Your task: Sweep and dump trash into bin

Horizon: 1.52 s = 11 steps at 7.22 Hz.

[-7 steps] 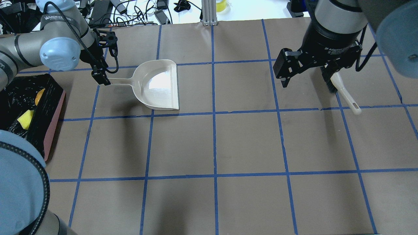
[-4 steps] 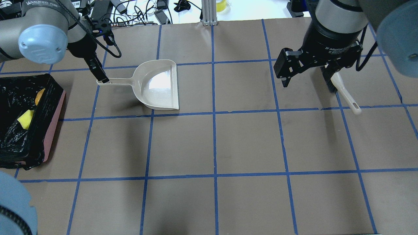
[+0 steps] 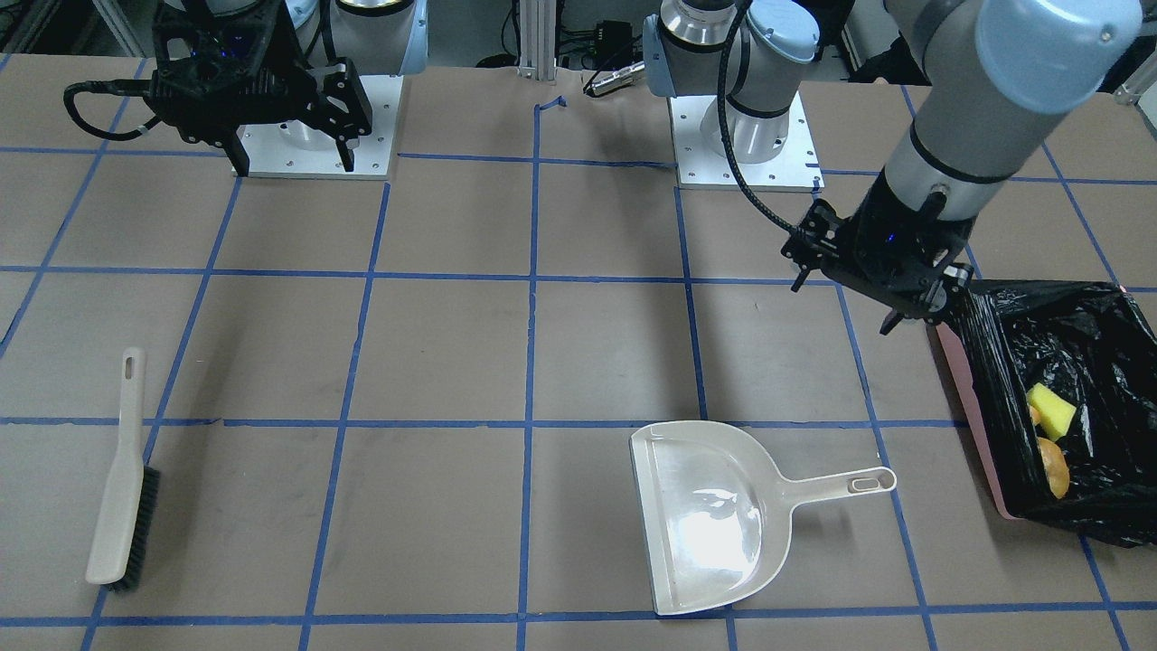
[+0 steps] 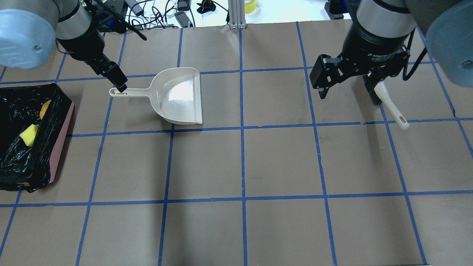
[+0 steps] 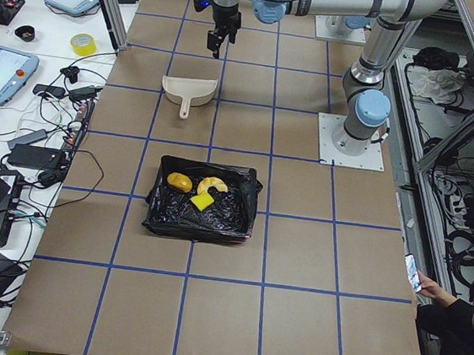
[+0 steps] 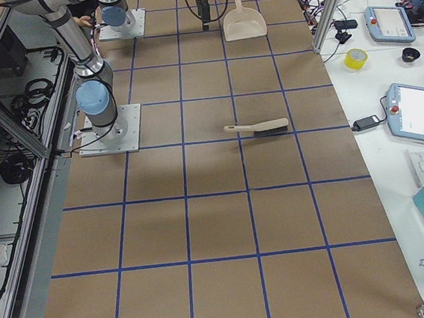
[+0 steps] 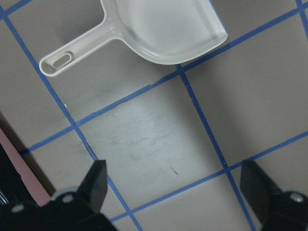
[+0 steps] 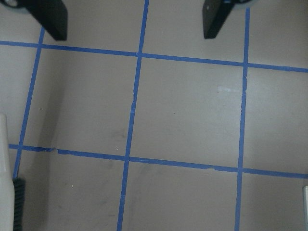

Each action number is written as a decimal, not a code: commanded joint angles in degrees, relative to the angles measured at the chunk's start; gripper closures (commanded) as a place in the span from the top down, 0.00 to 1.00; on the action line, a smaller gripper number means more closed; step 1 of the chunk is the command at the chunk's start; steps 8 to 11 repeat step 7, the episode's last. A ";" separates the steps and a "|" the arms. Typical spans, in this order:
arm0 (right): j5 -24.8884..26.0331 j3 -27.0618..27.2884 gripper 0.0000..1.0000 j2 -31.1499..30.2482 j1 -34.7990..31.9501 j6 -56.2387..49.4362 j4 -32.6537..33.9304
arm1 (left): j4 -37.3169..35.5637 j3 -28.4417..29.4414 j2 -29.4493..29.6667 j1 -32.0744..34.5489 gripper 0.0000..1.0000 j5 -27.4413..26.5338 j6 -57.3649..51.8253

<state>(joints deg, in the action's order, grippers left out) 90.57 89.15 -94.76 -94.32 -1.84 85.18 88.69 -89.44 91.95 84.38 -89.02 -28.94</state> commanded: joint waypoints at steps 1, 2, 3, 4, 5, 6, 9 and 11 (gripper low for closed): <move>-0.13 0.06 1.00 0.19 0.19 0.08 0.51 | 3.05 -0.47 -5.19 0.09 1.00 0.69 10.10; -0.31 0.06 1.00 0.27 0.19 0.08 0.69 | 3.50 -0.30 -5.90 0.70 1.00 0.95 15.27; -0.31 -0.03 1.00 0.28 0.19 0.17 0.78 | 3.50 -0.29 -5.73 2.96 1.00 0.43 19.76; -0.22 0.06 1.00 0.28 0.19 0.17 0.78 | 2.89 -0.29 -5.47 4.47 1.00 0.42 22.33; -0.22 0.06 1.00 0.28 0.19 0.43 0.69 | 3.15 -0.56 -5.64 4.48 1.00 0.60 22.35; -0.22 0.06 1.00 0.28 0.19 0.43 0.69 | 2.98 -0.56 -5.12 4.57 1.00 0.69 22.35; -0.22 0.06 1.00 0.36 0.19 0.43 0.69 | 2.80 -0.56 -5.12 4.57 1.00 0.69 21.66; -0.22 0.06 1.00 0.36 0.19 0.43 0.69 | 2.80 -0.56 -5.12 4.57 1.00 0.69 21.66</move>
